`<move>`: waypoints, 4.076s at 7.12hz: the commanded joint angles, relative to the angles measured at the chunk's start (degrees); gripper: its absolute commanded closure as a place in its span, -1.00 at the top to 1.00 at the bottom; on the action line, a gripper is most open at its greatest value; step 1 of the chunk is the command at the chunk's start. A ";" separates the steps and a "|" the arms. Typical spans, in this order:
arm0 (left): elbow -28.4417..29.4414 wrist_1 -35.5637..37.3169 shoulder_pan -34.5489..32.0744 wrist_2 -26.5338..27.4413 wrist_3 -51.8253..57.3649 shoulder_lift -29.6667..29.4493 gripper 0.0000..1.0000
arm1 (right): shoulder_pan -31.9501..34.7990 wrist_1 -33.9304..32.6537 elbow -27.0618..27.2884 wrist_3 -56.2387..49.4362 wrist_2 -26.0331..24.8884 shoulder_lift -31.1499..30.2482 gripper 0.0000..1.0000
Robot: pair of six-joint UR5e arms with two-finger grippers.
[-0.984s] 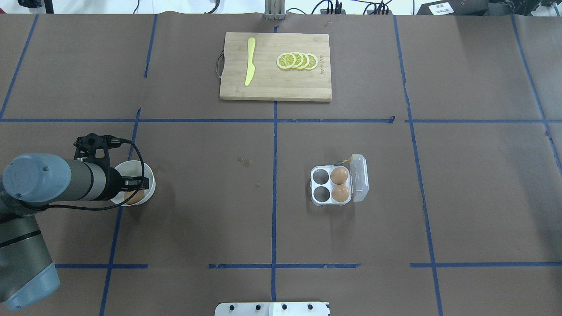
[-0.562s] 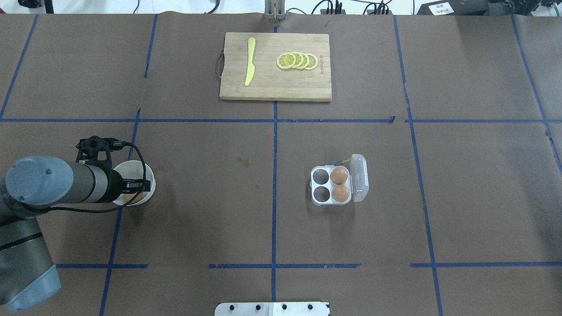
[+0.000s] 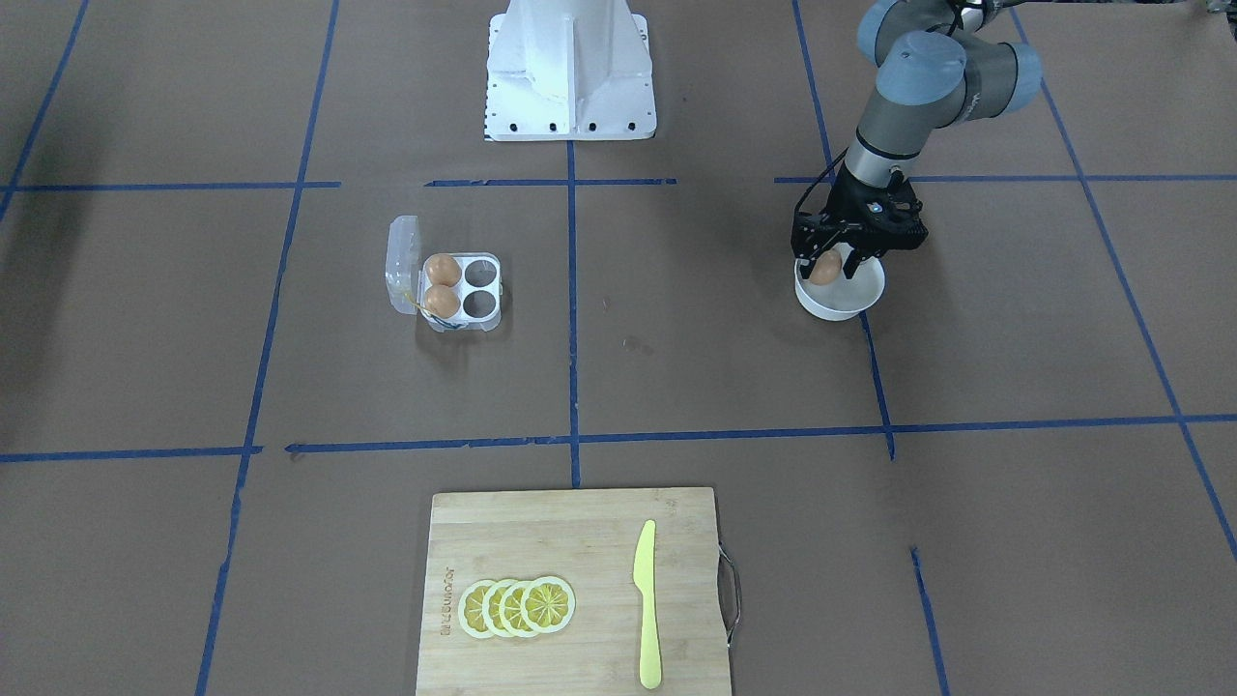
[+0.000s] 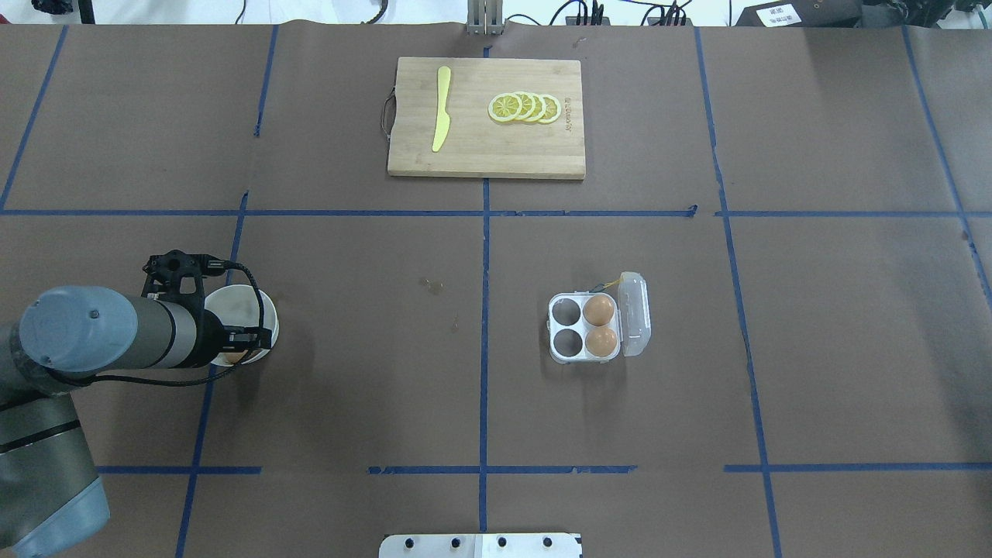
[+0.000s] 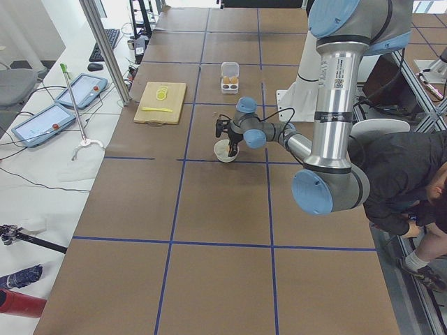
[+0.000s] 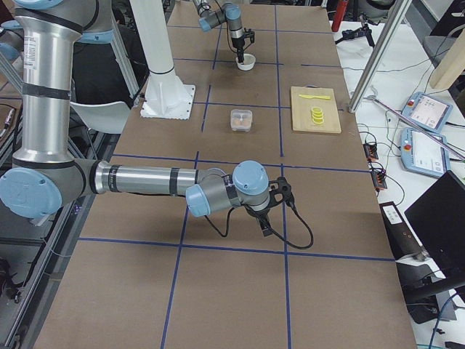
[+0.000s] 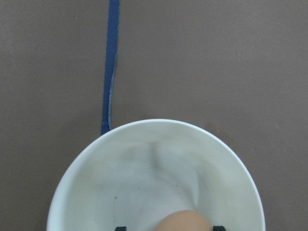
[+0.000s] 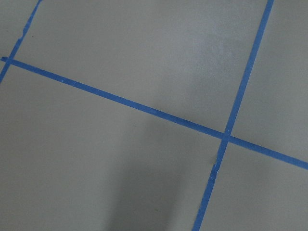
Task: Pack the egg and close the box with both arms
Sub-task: 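Close the left gripper on the brown egg inside the bowl, then lift the egg out of the bowl and carry it to the carton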
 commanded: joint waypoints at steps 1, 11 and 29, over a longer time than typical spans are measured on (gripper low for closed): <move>0.06 -0.05 0.46 0.00 0.00 0.00 0.26 | 0.00 0.00 -0.09 0.00 -0.09 0.00 1.00; -5.75 -0.49 -4.03 0.35 5.10 -4.97 -1.00 | 0.00 0.00 -0.09 0.00 0.00 0.00 1.00; 26.60 -24.83 14.95 30.94 9.40 -39.46 -1.00 | 0.00 0.00 -0.18 0.18 0.00 -0.17 1.00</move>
